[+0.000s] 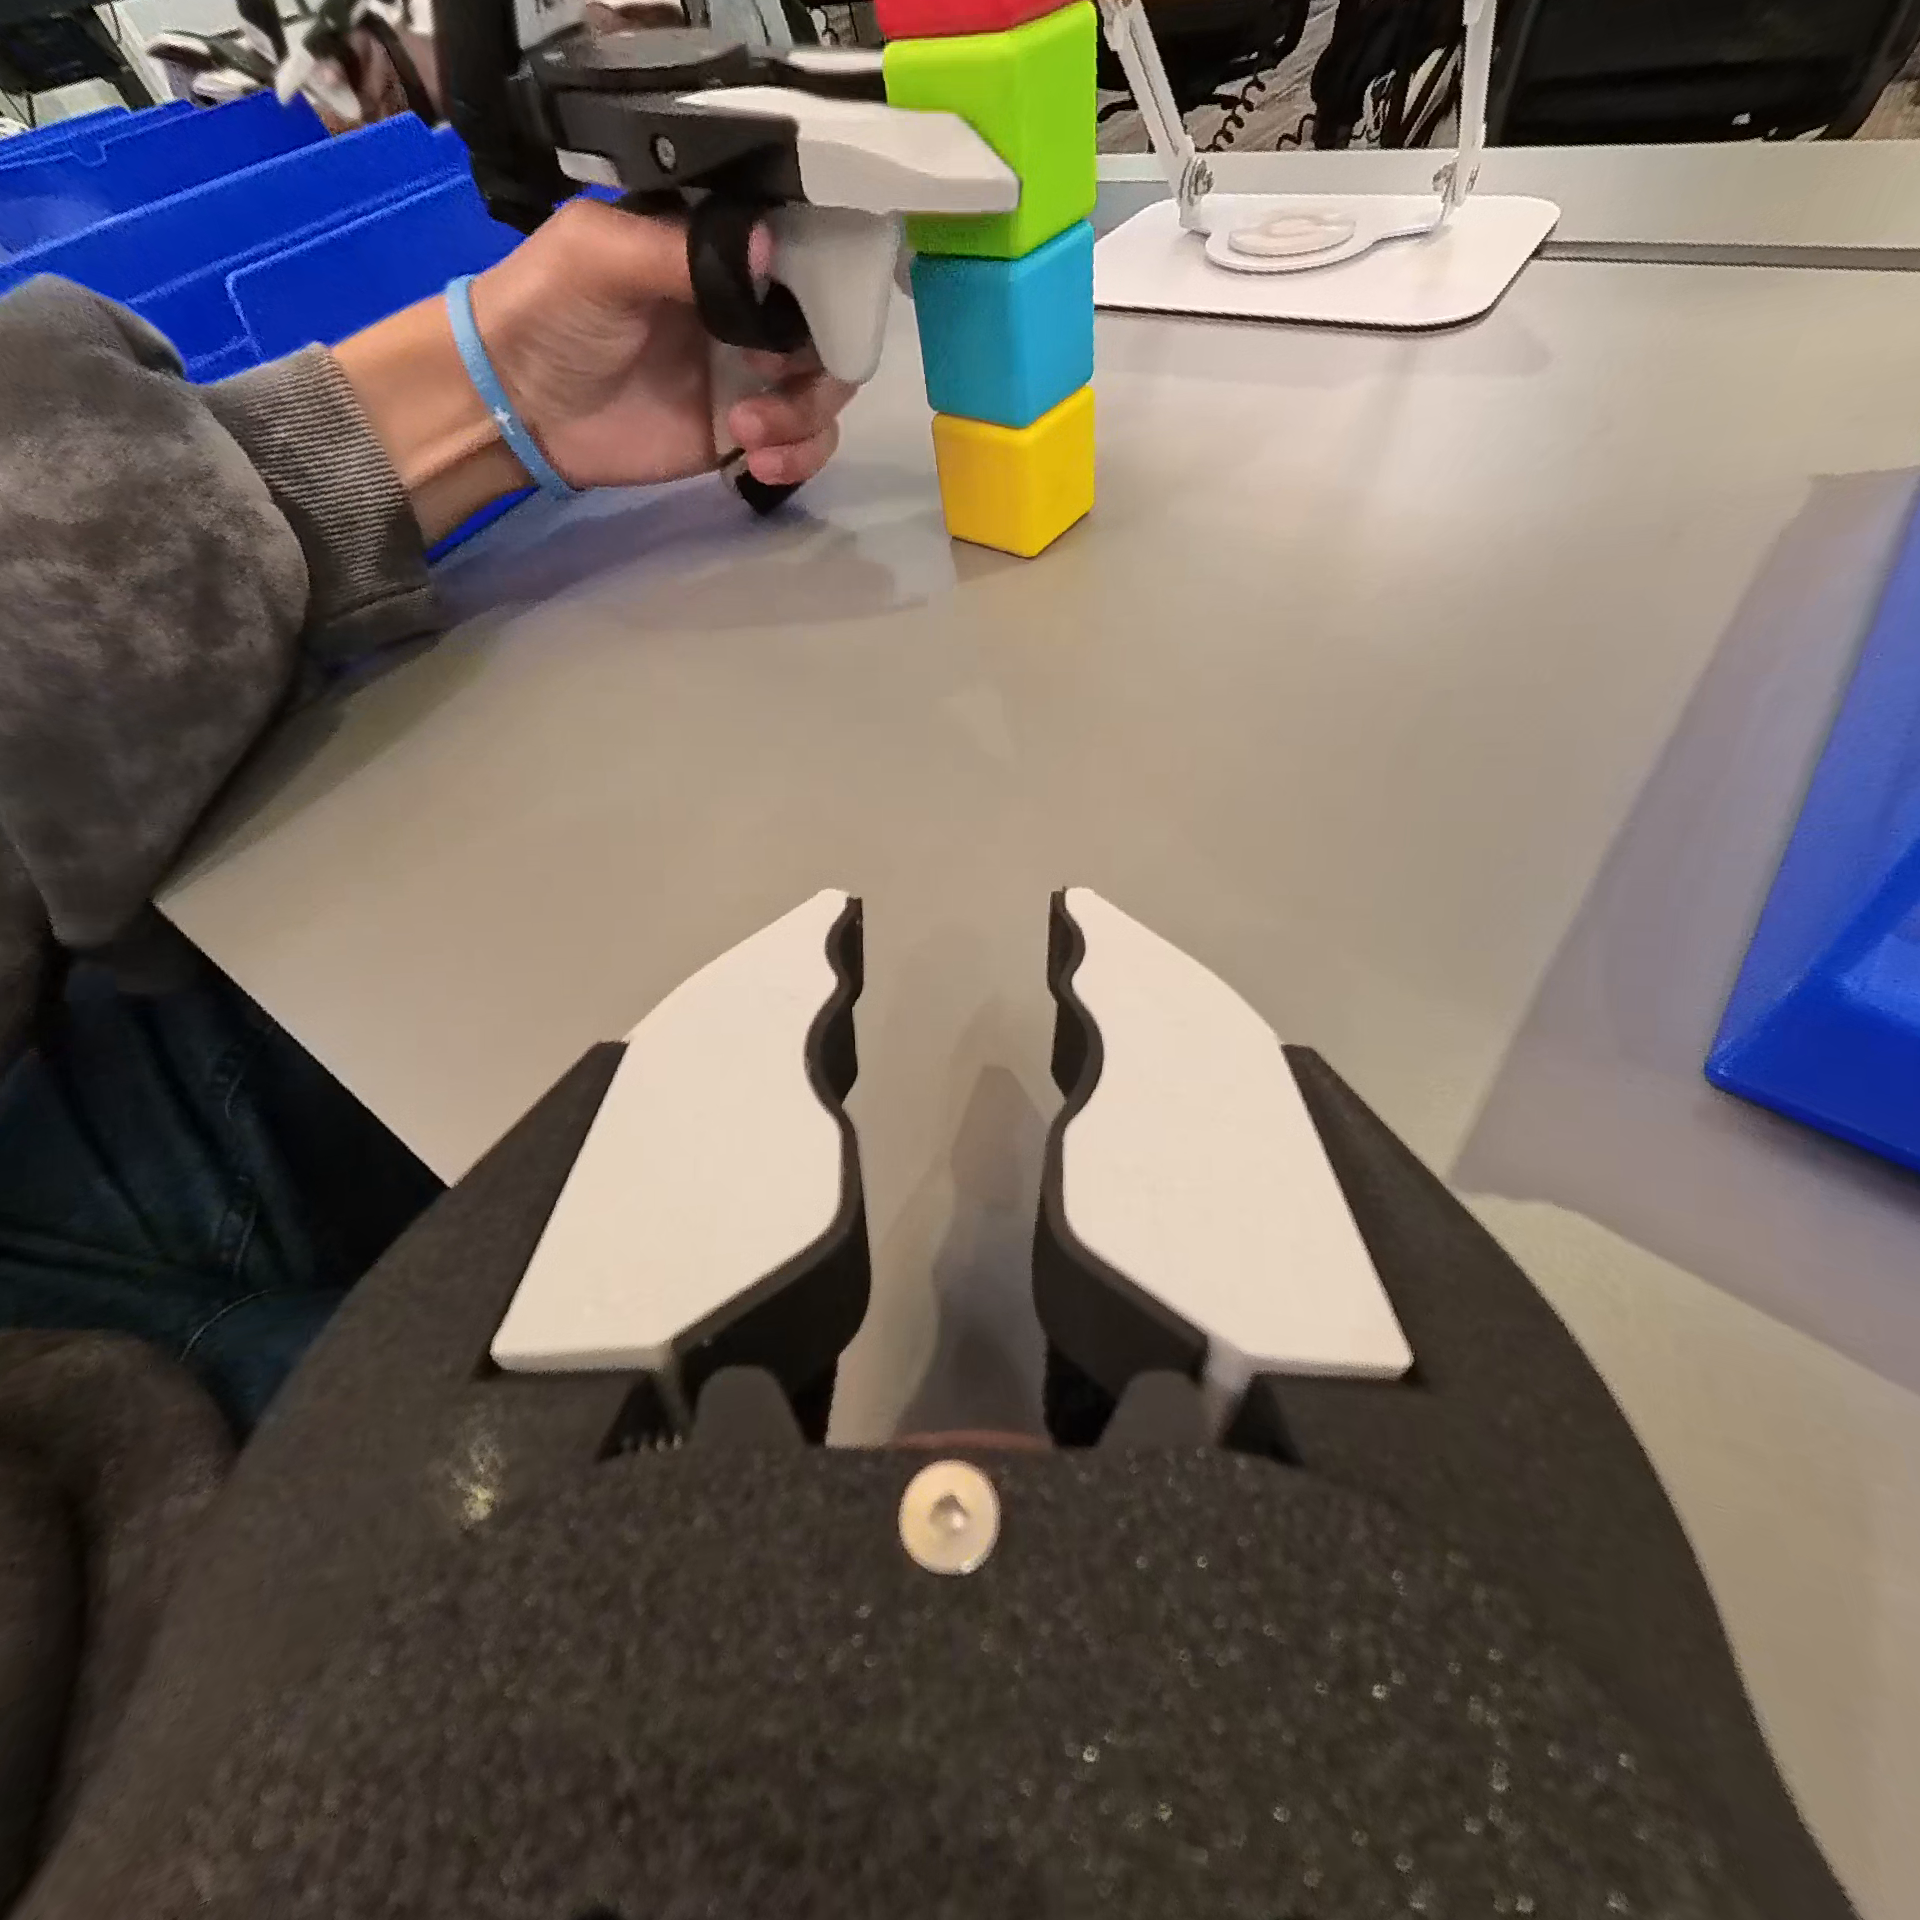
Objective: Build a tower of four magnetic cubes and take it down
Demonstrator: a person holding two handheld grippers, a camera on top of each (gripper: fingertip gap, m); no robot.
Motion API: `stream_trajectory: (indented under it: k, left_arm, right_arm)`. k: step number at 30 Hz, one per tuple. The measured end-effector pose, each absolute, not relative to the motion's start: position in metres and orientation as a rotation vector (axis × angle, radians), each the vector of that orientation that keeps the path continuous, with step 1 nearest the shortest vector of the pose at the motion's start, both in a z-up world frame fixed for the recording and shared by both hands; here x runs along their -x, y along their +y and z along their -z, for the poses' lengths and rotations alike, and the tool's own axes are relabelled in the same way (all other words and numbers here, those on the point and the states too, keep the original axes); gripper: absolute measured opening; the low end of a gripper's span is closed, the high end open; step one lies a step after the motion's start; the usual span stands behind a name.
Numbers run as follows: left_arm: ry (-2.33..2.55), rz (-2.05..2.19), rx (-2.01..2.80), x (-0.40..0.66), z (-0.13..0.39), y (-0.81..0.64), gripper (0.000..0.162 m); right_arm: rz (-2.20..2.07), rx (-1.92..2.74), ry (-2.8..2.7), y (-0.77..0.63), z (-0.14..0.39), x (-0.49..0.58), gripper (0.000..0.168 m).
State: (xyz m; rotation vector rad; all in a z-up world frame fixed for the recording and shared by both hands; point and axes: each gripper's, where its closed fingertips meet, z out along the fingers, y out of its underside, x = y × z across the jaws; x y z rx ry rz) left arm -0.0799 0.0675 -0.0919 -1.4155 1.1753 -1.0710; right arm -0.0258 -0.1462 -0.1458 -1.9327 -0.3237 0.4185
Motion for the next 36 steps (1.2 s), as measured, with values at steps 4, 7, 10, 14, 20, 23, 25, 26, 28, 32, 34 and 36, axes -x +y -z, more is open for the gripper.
stream_trajectory:
  k: [4,7,10,14,20,23,25,26,28,32,34,36]
  left_arm:
    - [1.257,1.150,1.342,0.077,0.091,0.054,0.053]
    - [1.298,1.142,1.313,0.075,0.091,0.049,0.052]
    - [1.301,1.172,1.305,0.069,0.091,0.045,0.052]
    - [1.312,1.194,1.303,0.068,0.091,0.042,0.051]
    - [1.337,1.204,1.287,0.069,0.092,0.038,0.051]
    - [1.366,1.230,1.269,0.072,0.092,0.034,0.051]
    - [1.380,1.250,1.265,0.074,0.092,0.032,0.051]
    - [1.384,1.257,1.264,0.075,0.092,0.032,0.051]
    - [1.393,1.268,1.259,0.075,0.092,0.030,0.051]
    - [1.394,1.267,1.256,0.075,0.092,0.029,0.051]
    - [1.399,1.267,1.252,0.074,0.092,0.028,0.051]
    - [1.403,1.269,1.249,0.074,0.092,0.026,0.051]
  right_arm:
    - [-0.409,1.939,-0.339,-0.146,0.147,0.027,0.034]
    - [-0.406,1.938,-0.351,-0.146,0.147,0.028,0.034]
    - [-0.479,1.921,-0.326,-0.142,0.142,0.035,0.036]
    - [-0.804,1.805,-0.285,-0.122,0.103,0.060,0.044]
    - [-0.667,1.552,-0.533,-0.034,0.019,0.079,0.065]
    - [-0.619,1.494,-0.633,0.009,0.016,0.085,0.077]
    - [-0.665,1.497,-0.652,0.027,0.023,0.088,0.082]
    - [-0.707,1.496,-0.666,0.032,0.026,0.090,0.082]
    - [-0.817,1.483,-0.693,0.037,0.027,0.097,0.084]
    - [-0.875,1.522,-0.771,0.047,0.041,0.104,0.084]
    - [-0.952,1.493,-0.764,0.047,0.040,0.107,0.080]
    - [-0.985,1.468,-0.780,0.044,0.042,0.110,0.059]
